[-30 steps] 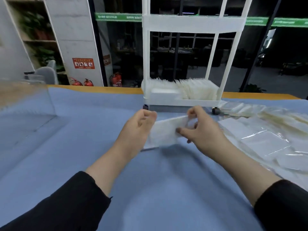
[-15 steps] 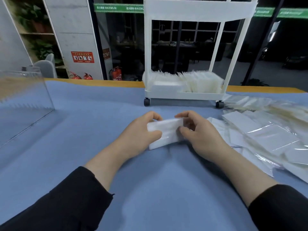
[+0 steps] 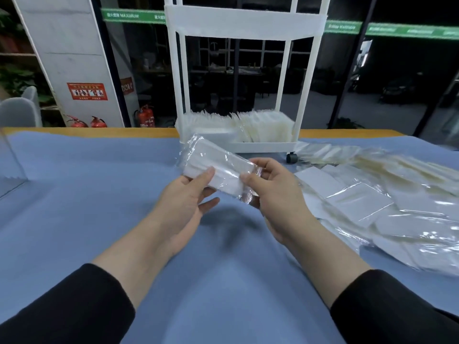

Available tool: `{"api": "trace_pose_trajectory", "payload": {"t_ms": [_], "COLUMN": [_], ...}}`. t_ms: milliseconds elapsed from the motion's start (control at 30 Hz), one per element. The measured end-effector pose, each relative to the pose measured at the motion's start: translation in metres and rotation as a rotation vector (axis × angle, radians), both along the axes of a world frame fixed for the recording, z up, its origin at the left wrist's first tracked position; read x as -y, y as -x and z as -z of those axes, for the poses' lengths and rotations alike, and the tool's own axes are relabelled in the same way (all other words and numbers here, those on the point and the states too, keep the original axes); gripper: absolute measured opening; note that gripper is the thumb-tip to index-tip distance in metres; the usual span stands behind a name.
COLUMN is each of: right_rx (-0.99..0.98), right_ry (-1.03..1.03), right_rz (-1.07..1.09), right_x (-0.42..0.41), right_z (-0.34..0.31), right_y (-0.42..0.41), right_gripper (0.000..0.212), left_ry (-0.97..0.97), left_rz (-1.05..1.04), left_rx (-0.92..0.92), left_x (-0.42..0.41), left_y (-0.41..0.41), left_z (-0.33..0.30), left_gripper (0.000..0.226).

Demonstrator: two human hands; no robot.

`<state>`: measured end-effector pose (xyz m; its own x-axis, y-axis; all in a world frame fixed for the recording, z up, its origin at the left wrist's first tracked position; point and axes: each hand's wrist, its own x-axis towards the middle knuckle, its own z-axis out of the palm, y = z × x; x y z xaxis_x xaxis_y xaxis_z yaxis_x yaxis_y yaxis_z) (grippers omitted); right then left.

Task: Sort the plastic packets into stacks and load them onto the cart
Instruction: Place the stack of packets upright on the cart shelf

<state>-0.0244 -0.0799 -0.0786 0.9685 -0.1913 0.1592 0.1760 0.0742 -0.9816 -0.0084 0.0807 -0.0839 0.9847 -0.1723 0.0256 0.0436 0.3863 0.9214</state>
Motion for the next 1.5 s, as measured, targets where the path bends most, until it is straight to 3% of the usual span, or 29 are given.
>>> {"api": "trace_pose_trajectory", "payload": {"t_ms": [133,200,300,367,500,767,833,933,1300,1400,1500], "right_rx": [-0.061,-0.044,0.008,0.036,0.006,-0.402,-0.495,-0.486,-0.260,-0.254,-0.259], "right_ry": [0.126,0.272,0.523,0.578,0.733,1.467,1.465,1.455,1.795,1.637,1.344], "right_rz": [-0.151,-0.159,-0.001,0.096,0.211,0.223,0.146,0.159,0.177,0.230,0.303], "right_x": [-0.001,-0.001,0.007,0.015,0.045,0.136,0.144,0.146,0.129,0.134,0.135], "right_z": [0.003,0.005,0.003,-0.002,-0.012,-0.033,-0.024,-0.016,-0.021,-0.023,-0.036], "right_y": [0.001,0.000,-0.004,-0.004,-0.006,-0.014,-0.018,-0.022,-0.026,-0.031,-0.028], "right_gripper": [0.018,0.011,0.007,0.007,0.012,0.076,0.089,0.087,0.003,0.009,0.020], "left_ry": [0.085,0.029,-0.143,-0.236,-0.214,0.136,0.169,0.198,0.153,0.121,0.110], "left_rz": [-0.078,-0.111,-0.186,-0.208,-0.033,0.192,0.256,0.302,0.264,0.245,0.223], "left_rx": [-0.047,-0.041,0.052,0.089,-0.022,-0.248,-0.270,-0.291,-0.294,-0.290,-0.287], "left_x": [0.017,0.017,0.009,0.003,0.005,0.010,0.011,0.011,0.009,0.010,0.011], "left_y": [-0.008,-0.011,-0.015,-0.017,-0.014,-0.004,-0.001,0.003,0.004,0.003,0.002], "left_z": [-0.010,-0.014,-0.014,-0.012,-0.008,-0.014,-0.016,-0.018,-0.021,-0.019,-0.018], "left_gripper": [0.025,0.027,0.024,0.020,0.026,0.030,0.033,0.037,0.035,0.035,0.035]}}
